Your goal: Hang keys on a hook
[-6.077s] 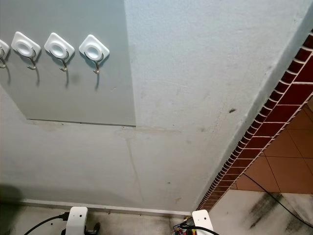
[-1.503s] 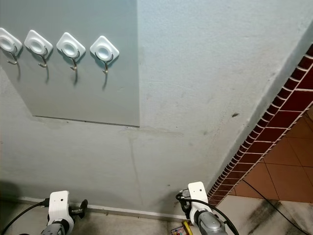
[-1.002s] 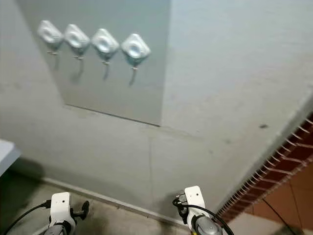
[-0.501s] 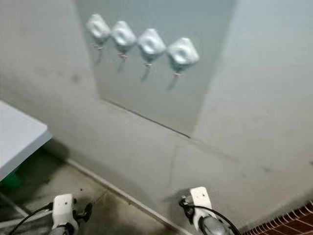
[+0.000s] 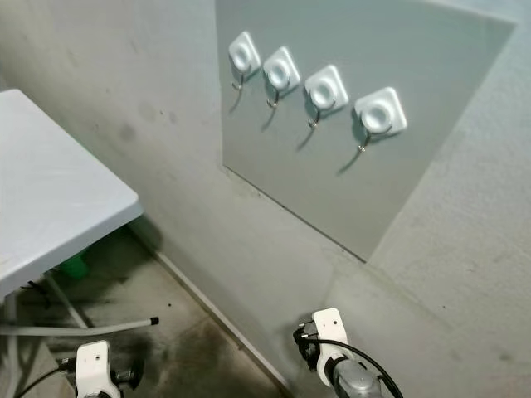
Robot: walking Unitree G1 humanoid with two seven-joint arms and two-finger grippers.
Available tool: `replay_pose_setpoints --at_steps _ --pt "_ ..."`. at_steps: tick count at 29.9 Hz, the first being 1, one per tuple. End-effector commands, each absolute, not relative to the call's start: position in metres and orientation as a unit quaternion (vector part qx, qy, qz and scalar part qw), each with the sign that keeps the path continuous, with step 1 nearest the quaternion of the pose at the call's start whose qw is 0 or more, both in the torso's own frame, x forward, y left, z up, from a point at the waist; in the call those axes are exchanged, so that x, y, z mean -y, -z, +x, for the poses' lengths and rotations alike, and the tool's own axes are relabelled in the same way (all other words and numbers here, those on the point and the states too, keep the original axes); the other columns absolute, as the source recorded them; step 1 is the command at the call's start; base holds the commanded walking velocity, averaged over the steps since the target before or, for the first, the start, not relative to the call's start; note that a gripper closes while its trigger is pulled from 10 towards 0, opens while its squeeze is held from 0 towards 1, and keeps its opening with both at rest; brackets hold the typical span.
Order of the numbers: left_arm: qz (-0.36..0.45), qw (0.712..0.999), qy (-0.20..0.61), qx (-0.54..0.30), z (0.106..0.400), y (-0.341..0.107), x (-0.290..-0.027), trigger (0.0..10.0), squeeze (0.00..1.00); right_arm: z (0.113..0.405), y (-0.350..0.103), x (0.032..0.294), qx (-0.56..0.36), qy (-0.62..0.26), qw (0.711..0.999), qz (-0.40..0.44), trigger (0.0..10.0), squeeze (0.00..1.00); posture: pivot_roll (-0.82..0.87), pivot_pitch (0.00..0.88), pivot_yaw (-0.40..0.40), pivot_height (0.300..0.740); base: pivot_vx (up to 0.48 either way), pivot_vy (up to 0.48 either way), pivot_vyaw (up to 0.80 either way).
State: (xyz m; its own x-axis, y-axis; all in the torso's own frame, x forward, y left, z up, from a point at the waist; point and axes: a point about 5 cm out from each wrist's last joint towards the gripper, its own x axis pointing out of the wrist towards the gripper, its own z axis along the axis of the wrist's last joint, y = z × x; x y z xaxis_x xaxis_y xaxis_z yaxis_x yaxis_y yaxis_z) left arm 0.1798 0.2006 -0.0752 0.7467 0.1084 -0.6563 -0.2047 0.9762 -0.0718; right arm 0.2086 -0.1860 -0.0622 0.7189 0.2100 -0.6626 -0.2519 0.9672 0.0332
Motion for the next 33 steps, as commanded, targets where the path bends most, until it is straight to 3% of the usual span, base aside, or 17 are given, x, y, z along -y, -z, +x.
replay_pose_setpoints --at_steps 1,6,33 --pt "-0.073 0.928 -0.08 -0.355 0.1742 0.0783 -0.1988 10.0 0.0 0.205 0.0641 0.1901 -0.362 -0.117 0.925 -0.025 10.0 0.0 -0.04 0.0 -0.053 0.74 0.0 0.0 0.0" --pt "-0.081 0.923 -0.085 -0.365 0.1707 0.0805 -0.1995 10.0 0.0 0.2025 0.0652 0.1911 -0.364 -0.117 0.924 -0.024 10.0 0.0 -0.03 0.0 -0.056 0.74 -0.224 -0.051 0.0" --pt "-0.092 0.921 -0.099 -0.365 0.172 0.0799 -0.203 10.0 0.0 0.1981 0.0668 0.1939 -0.365 -0.111 0.924 -0.015 10.0 0.0 -0.04 0.0 -0.056 0.74 -0.334 -0.296 0.0"
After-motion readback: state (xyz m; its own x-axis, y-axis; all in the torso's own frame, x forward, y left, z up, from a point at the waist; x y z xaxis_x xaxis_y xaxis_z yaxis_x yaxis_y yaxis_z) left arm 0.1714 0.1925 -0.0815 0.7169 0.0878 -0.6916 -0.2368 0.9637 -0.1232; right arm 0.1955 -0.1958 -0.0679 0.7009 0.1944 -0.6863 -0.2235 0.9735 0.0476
